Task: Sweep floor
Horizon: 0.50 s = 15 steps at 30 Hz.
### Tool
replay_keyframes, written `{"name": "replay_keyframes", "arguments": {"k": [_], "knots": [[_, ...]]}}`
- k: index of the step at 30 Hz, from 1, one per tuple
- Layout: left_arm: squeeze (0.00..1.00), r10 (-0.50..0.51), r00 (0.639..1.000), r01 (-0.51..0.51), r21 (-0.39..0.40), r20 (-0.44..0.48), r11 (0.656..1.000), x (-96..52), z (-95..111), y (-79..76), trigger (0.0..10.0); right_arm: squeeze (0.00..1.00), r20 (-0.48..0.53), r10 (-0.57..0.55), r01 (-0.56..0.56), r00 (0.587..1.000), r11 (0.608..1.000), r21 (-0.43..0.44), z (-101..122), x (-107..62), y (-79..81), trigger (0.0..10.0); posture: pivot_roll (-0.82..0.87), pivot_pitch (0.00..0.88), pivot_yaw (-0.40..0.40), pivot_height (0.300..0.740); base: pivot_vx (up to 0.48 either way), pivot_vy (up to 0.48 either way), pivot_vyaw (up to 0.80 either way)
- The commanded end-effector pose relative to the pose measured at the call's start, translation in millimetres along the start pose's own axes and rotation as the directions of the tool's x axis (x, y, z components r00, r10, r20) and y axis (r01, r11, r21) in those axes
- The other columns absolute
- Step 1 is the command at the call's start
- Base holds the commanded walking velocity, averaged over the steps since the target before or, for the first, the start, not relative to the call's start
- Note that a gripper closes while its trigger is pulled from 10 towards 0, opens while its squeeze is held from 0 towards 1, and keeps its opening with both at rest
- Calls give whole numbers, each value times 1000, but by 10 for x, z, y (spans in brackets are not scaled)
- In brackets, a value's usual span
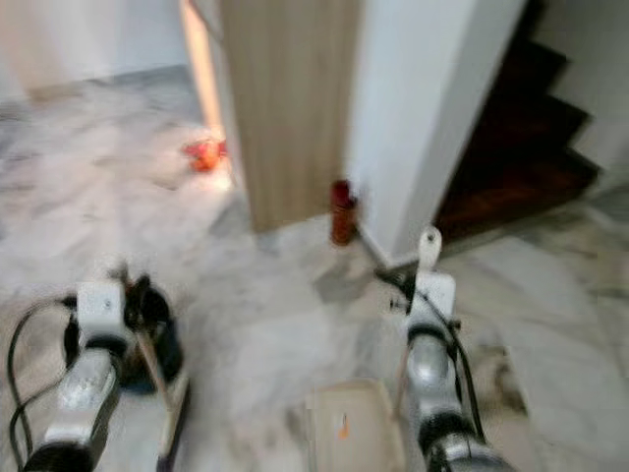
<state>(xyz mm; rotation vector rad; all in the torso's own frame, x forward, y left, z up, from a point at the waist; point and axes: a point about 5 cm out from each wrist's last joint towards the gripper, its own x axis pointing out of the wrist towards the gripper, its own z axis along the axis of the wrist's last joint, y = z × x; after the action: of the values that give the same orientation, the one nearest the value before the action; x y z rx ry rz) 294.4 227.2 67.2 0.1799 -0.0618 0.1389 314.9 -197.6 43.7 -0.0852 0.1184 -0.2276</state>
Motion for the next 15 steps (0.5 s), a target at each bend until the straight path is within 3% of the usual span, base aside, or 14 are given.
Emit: {"name": "replay_keyframes", "arguments": {"k": [1, 13, 15], "knots": [[0, 8, 999, -8, -2, 31, 1000, 27, 57, 4, 10000, 0, 17, -14, 14, 1000, 1000, 5, 45, 27, -42, 10000, 23, 0, 34, 740, 0, 0, -800], [0, 6, 1000, -6, -1, 26, 1000, 14, 37, -46, 10000, 0, 19, -11, 12, 1000, 1000, -4, 49, 31, -56, 10000, 18, 0, 20, 740, 0, 0, -800], [0, 7, 1000, -7, 1, 25, 1000, 9, 31, -51, 10000, 0, 19, -11, 11, 1000, 1000, -5, 48, 31, -61, 10000, 18, 0, 19, 740, 0, -420, -800]]}}
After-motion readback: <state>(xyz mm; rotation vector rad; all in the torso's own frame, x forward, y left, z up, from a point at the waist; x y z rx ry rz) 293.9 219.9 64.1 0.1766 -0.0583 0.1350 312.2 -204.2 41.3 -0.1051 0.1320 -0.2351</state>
